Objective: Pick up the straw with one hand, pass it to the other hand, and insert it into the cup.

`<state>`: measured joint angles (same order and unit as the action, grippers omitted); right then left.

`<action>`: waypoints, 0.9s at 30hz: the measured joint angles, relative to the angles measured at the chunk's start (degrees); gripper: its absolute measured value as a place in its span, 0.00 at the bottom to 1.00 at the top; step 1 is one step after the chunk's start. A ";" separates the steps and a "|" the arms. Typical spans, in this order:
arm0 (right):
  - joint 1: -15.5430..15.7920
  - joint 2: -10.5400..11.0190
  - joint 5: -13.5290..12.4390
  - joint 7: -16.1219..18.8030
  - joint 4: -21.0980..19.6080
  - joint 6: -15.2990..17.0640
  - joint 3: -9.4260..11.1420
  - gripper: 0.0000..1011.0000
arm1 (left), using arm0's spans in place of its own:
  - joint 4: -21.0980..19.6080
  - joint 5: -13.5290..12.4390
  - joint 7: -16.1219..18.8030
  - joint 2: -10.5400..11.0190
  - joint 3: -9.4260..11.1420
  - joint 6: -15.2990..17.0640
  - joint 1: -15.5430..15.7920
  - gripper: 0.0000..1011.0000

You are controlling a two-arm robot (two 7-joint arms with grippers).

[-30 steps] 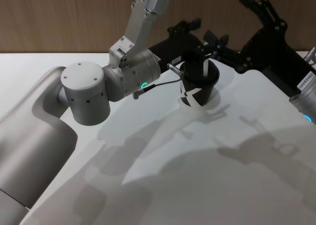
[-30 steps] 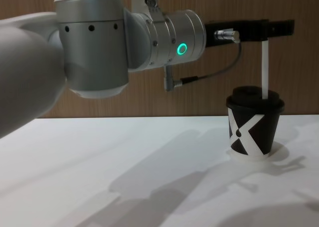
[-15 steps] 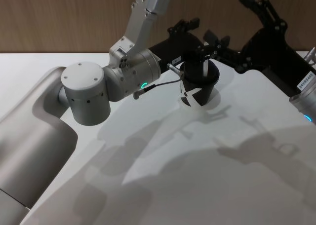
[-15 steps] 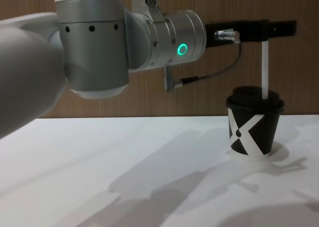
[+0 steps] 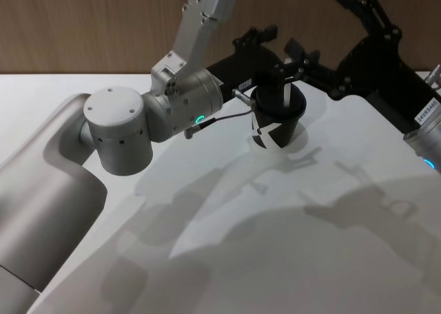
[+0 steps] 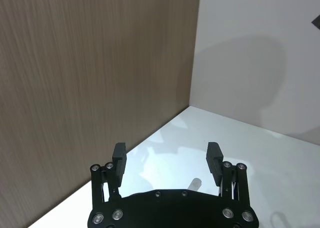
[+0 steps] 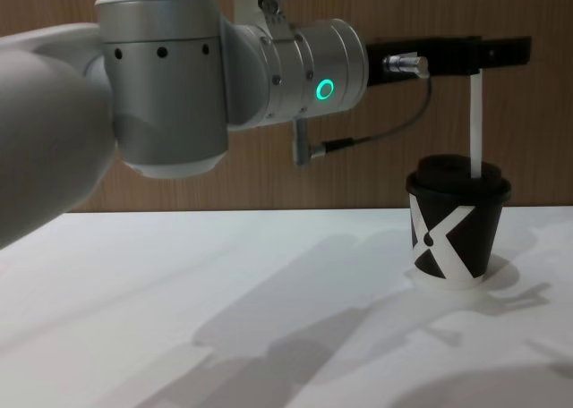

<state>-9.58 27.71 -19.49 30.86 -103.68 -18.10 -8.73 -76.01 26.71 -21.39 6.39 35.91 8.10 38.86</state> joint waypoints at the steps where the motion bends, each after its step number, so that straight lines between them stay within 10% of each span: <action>1: -0.02 -0.03 -0.12 -0.14 -0.06 0.23 -0.01 0.99 | -0.01 -0.05 -0.08 0.04 -0.05 -0.05 -0.04 0.99; 27: -0.25 0.28 -2.58 -3.37 -1.09 6.09 0.12 0.99 | 1.27 -0.73 -2.19 -0.35 -1.36 -2.91 -0.25 0.99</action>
<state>-9.83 28.00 -22.08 27.50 -104.77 -12.01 -8.60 -74.74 25.98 -23.58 6.04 34.56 5.20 38.61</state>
